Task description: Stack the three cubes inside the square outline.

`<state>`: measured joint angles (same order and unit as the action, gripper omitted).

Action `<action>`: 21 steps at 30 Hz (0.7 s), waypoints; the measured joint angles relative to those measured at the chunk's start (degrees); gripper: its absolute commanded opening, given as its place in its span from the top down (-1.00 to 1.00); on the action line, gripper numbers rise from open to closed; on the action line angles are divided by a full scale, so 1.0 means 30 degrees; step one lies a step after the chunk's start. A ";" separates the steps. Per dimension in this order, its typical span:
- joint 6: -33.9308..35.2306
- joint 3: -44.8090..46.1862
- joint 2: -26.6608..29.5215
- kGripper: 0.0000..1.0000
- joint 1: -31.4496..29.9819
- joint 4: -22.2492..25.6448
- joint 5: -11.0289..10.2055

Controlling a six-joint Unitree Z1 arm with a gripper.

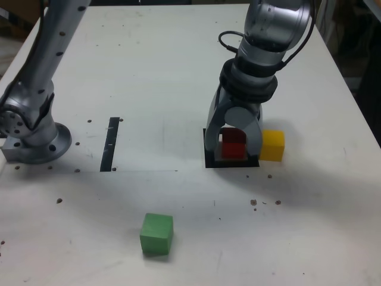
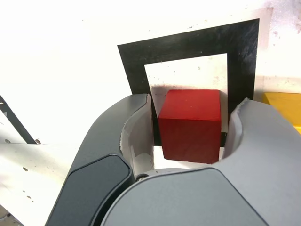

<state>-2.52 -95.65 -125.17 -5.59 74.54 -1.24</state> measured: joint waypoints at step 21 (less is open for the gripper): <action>0.0254 -0.4830 0.1843 -0.98 -0.1163 0.3994 -0.2091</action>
<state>-1.76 -110.14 -119.64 -9.08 86.52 -7.51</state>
